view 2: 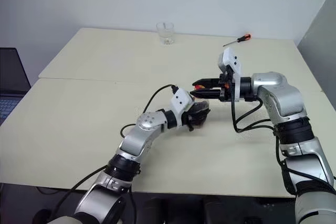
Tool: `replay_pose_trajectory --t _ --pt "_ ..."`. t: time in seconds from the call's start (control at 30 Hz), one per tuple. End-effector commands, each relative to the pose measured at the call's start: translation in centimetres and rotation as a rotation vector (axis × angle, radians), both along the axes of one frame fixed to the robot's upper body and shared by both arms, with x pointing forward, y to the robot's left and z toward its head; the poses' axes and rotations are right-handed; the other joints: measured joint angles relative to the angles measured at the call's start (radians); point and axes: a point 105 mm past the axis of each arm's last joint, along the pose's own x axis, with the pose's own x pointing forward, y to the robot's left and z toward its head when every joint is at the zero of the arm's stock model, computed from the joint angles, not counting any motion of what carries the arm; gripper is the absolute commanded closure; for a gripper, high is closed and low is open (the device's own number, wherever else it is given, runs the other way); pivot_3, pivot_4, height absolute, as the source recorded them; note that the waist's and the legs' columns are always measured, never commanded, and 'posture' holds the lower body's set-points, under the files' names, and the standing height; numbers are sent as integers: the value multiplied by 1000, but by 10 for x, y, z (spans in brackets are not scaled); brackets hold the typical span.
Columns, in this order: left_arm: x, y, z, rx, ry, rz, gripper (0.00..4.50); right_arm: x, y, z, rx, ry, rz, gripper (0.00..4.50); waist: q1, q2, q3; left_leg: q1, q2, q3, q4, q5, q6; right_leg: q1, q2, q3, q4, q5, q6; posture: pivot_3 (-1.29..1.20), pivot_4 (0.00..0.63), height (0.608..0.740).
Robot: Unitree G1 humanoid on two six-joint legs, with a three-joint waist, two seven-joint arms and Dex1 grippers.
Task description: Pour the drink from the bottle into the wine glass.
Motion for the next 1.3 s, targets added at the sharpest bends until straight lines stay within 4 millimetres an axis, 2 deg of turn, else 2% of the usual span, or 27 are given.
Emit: replay_pose_trajectory --t 0.03,0.33,0.6,0.77,0.9,1.3 --pt "-11 -5 19 -45 -35 -79 3258 5 -5 17 -4 -98 8 3256 0 1 0 0 0 0 0 0 0 0 0 0 0 0 0 0 150 740" --pt "-21 -5 23 -32 -25 -184 3258 -8 -9 9 -66 -73 132 3256 1 2 1 0 0 0 0 0 0 0 0 -1 1 0 0 0 150 740" --pt "-25 1 48 -11 -86 -269 3259 -17 -8 17 -92 -102 196 3256 0 6 4 0 0 0 1 0 0 0 0 -1 1 0 0 0 150 740" --pt "-31 4 50 17 -110 -326 3259 -28 -5 21 -102 -105 255 3256 0 6 4 0 0 0 1 0 0 0 0 -1 1 0 0 0 150 740" --pt "-36 3 54 9 -124 -362 3259 -31 -7 16 -148 -95 275 3256 1 6 4 0 0 -1 1 0 0 0 0 -1 1 0 0 0 150 740" --pt "-54 -8 58 -13 -153 -449 3273 -43 -2 15 -146 -72 403 3256 0 6 4 0 0 0 1 0 0 0 0 -1 1 0 0 0 150 740"
